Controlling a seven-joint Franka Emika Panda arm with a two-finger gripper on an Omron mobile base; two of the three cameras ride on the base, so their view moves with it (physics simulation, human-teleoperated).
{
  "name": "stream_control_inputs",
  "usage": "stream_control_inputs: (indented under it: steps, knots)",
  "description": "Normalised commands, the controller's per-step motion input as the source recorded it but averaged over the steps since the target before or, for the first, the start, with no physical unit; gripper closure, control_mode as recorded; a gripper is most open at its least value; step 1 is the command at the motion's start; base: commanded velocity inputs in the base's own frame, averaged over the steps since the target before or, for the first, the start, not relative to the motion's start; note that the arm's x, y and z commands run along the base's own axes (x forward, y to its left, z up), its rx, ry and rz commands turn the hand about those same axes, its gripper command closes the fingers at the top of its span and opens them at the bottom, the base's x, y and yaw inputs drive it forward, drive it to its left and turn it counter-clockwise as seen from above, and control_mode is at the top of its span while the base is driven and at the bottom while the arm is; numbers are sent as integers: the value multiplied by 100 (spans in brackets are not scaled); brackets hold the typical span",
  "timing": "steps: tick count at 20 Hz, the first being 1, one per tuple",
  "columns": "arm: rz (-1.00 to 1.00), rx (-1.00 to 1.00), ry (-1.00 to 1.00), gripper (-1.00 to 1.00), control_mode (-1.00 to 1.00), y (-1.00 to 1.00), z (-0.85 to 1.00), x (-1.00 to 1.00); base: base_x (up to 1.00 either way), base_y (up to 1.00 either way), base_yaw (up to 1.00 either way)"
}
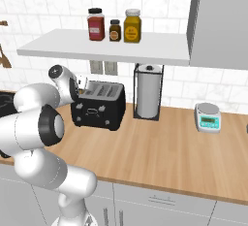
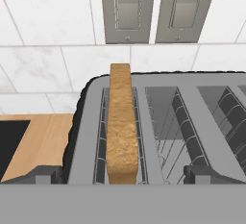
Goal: Start the toaster. Once the lever pops up, take the bread to the plate on the dining counter.
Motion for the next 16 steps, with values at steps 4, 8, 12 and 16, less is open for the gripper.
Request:
stream_control_inputs:
  steps: [4, 8, 12, 16]
  knots:
    - [0, 0, 0, -100, -100, 0, 0, 0, 0, 0, 0]
    - [0, 0, 0, -100, -100, 0, 0, 0, 0, 0, 0]
    - [0, 0, 0, -100, -100, 0, 0, 0, 0, 0, 0]
    - [0, 0, 0, -100, -100, 0, 0, 0, 0, 0, 0]
